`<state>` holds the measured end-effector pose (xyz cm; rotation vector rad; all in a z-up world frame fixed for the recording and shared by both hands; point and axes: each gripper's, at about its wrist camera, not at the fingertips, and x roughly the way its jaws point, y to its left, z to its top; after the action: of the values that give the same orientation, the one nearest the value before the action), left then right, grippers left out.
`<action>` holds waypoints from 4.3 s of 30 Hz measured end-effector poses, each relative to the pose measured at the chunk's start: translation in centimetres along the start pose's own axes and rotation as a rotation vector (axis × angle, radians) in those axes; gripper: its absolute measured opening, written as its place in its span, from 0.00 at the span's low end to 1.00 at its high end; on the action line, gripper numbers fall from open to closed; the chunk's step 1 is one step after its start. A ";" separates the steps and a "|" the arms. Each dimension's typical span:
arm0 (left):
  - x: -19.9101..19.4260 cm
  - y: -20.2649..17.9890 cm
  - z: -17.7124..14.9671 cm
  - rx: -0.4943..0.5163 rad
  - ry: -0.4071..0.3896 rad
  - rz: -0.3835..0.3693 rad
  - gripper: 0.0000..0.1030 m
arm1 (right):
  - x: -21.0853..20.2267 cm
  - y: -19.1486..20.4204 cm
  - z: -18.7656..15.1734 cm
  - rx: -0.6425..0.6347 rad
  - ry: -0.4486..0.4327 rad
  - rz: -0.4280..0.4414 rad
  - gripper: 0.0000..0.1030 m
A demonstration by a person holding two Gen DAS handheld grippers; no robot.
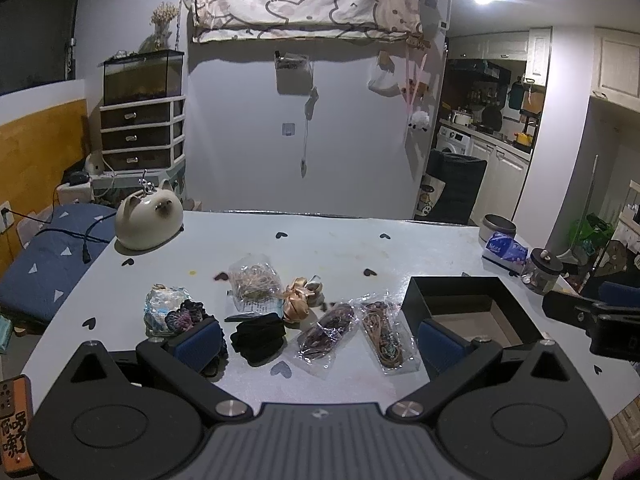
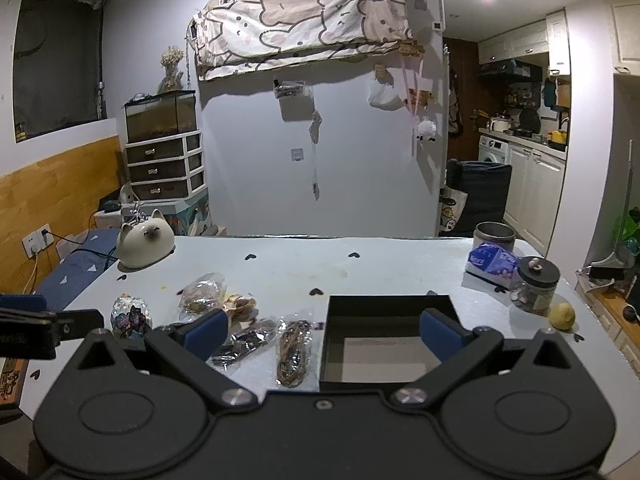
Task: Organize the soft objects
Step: 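Lower the right tool and grasp the bagged beige cord, then grasp the bagged dark cable with the left tool while right lifts cord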
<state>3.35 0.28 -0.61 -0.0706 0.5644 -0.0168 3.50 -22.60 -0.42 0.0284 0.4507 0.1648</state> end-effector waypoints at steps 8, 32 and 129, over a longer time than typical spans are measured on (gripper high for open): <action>4.7 1.5 2.1 0.038 0.031 -0.041 1.00 | 3.9 1.2 1.9 -0.004 0.035 -0.007 1.00; 24.2 -0.3 2.4 0.372 0.330 -0.448 1.00 | 18.0 3.4 4.8 0.008 0.151 -0.088 1.00; 25.7 2.9 -4.6 -0.012 0.560 -0.072 0.64 | 22.5 4.7 -3.1 -0.026 0.554 0.204 0.26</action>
<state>22.58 1.99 -18.38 -0.0988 1.1212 -0.1050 21.43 -14.28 -12.62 0.0023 0.9997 0.3826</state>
